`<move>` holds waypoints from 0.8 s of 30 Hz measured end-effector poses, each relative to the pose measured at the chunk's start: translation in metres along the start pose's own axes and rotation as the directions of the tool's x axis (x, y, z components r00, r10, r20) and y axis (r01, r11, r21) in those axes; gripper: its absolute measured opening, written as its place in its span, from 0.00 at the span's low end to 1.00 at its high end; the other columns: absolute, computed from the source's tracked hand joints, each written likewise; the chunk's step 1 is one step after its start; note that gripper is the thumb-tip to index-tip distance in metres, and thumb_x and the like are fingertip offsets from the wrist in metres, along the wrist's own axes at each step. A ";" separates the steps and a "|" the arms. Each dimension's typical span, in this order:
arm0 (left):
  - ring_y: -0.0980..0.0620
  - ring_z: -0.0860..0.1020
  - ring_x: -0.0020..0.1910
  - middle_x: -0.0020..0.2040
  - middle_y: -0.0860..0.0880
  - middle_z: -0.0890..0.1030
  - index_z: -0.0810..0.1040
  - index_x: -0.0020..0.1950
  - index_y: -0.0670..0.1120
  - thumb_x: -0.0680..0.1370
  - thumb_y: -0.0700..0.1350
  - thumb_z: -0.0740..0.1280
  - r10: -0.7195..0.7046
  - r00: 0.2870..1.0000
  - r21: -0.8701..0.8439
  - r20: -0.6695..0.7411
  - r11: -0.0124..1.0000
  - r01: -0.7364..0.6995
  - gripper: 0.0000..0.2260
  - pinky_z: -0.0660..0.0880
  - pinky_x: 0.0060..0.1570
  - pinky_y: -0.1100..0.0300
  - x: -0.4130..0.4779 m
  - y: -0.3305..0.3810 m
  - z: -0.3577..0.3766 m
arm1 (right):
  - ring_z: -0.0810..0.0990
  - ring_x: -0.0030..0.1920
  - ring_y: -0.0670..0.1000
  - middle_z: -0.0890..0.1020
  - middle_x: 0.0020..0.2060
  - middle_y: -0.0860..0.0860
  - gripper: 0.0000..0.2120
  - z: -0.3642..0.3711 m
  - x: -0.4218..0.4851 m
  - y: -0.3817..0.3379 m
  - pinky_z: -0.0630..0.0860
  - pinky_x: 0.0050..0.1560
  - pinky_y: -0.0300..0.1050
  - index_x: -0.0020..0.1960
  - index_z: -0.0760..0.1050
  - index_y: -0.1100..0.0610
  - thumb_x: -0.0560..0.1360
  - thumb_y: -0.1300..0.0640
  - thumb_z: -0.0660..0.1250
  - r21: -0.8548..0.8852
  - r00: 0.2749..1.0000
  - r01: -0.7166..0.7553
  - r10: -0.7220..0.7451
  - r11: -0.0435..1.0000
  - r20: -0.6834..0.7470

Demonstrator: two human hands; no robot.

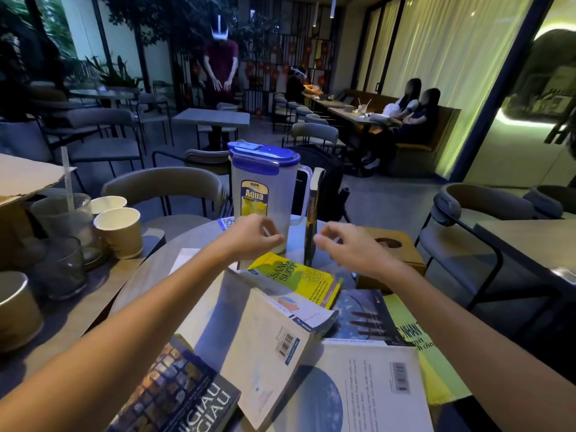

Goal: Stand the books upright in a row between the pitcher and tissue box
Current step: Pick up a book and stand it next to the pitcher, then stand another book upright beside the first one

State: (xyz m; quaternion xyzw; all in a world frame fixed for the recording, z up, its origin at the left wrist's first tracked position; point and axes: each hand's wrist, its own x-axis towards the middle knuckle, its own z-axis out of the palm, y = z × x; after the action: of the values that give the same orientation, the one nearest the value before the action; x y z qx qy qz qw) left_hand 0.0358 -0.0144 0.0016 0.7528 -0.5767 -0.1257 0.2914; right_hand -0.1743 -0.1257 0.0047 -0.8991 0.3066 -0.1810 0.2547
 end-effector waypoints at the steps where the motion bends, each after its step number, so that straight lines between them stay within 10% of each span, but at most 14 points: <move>1: 0.60 0.78 0.41 0.43 0.52 0.81 0.80 0.49 0.51 0.78 0.54 0.67 -0.006 1.000 0.013 0.005 1.000 0.006 0.08 0.71 0.35 0.64 -0.005 -0.003 -0.003 | 0.80 0.41 0.43 0.82 0.45 0.46 0.12 0.002 -0.008 -0.004 0.77 0.44 0.48 0.52 0.79 0.53 0.82 0.46 0.63 -0.021 0.998 0.028 -0.027 0.999 0.055; 15: 0.54 0.78 0.59 0.59 0.54 0.80 0.78 0.60 0.54 0.73 0.64 0.67 -0.023 0.982 -0.084 0.186 0.996 0.039 0.21 0.76 0.54 0.61 -0.094 -0.043 -0.039 | 0.80 0.50 0.46 0.83 0.52 0.46 0.27 0.045 -0.040 -0.094 0.80 0.53 0.49 0.61 0.77 0.48 0.74 0.29 0.64 -0.173 0.929 0.186 -0.116 0.967 0.351; 24: 0.47 0.76 0.57 0.58 0.50 0.77 0.77 0.62 0.45 0.74 0.39 0.74 0.074 0.992 -0.121 0.106 0.991 -0.061 0.17 0.76 0.60 0.49 -0.109 -0.055 -0.033 | 0.82 0.43 0.53 0.86 0.44 0.52 0.15 0.063 -0.043 -0.108 0.82 0.44 0.57 0.54 0.84 0.52 0.74 0.43 0.69 -0.295 0.935 0.256 -0.158 0.921 0.319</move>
State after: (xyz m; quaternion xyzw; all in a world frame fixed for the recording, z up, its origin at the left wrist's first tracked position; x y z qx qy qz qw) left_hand 0.0637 0.1075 -0.0197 0.7063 -0.6086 -0.1911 0.3070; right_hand -0.1268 -0.0029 0.0084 -0.9732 0.1944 -0.0198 0.1208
